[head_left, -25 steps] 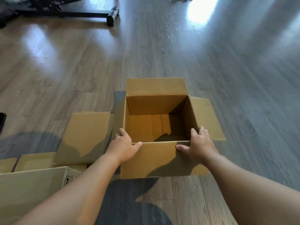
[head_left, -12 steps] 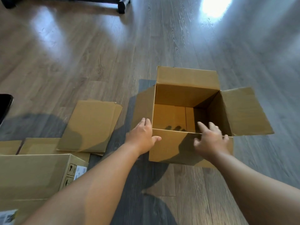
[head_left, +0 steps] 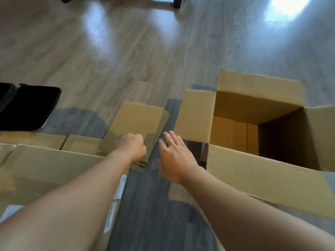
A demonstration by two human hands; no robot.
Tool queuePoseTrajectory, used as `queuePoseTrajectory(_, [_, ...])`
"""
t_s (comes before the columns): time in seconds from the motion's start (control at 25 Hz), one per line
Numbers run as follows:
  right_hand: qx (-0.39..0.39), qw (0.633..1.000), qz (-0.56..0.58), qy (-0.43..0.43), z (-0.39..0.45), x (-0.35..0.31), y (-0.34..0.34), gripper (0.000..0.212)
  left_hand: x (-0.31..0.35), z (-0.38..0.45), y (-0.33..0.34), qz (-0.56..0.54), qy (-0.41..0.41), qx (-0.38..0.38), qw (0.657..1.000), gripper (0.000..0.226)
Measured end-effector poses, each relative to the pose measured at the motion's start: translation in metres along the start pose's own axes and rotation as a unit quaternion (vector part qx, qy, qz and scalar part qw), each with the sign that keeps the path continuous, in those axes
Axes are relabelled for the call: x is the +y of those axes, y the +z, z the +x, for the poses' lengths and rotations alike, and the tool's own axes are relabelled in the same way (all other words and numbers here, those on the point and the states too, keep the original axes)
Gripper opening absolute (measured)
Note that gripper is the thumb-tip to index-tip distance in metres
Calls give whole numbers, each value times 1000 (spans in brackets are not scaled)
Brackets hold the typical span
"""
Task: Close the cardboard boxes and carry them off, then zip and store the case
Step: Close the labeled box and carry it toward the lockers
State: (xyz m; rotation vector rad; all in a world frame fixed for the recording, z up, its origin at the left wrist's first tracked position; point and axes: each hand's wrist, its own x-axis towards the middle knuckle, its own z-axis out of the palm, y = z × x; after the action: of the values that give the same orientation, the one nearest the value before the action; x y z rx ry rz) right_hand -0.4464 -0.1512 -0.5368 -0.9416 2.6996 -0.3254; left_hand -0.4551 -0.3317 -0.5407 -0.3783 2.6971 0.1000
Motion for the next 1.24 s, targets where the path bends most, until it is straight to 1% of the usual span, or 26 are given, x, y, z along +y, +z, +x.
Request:
queuePoseTrajectory(0.04, [-22, 1000, 7, 16, 10, -10, 7, 71, -14, 8, -8, 15, -14, -14, 1000, 23])
queuePoseTrajectory(0.16, [-77, 991, 45, 97, 40, -31, 26, 65, -54, 28, -19, 62, -23, -50, 997, 25])
queuePoseTrajectory(0.32, [-127, 975, 82, 160, 71, -43, 48, 60, -104, 43, -6, 102, -22, -123, 987, 21])
queuePoseTrajectory(0.44, [-169, 946, 168, 221, 89, -52, 63, 51, -126, 52, 13, 102, -14, -180, 978, 28])
queuePoseTrajectory(0.52, [-182, 936, 193, 233, 93, -58, 73, 52, -131, 59, 20, 72, -9, -205, 976, 27])
queuePoseTrajectory(0.68, [-182, 936, 203, 223, 83, -60, 83, 58, -133, 65, 19, -12, -32, -225, 974, 31])
queuePoseTrajectory(0.76, [-174, 935, 218, 218, 78, -56, 85, 51, -132, 67, 18, -47, -47, -213, 975, 30])
queuePoseTrajectory(0.84, [-161, 939, 216, 216, 78, -55, 87, 43, -135, 68, 16, -64, -62, -203, 975, 30])
queuePoseTrajectory(1.0, [-154, 941, 211, 215, 77, -54, 87, 50, -133, 66, 17, -66, -58, -207, 974, 39])
queuePoseTrajectory(1.08, [-133, 934, 235, 234, 78, -52, 85, 37, -130, 64, 16, -67, -53, -200, 976, 40])
queuePoseTrajectory(1.16, [-90, 913, 289, 275, 78, -48, 83, 19, -128, 62, 15, -76, -55, -186, 978, 38])
queuePoseTrajectory(1.2, [-67, 902, 308, 295, 77, -45, 82, 13, -128, 62, 15, -88, -56, -177, 979, 38])
queuePoseTrajectory(1.24, [-46, 893, 319, 313, 75, -42, 81, 12, -128, 62, 15, -100, -57, -169, 979, 38])
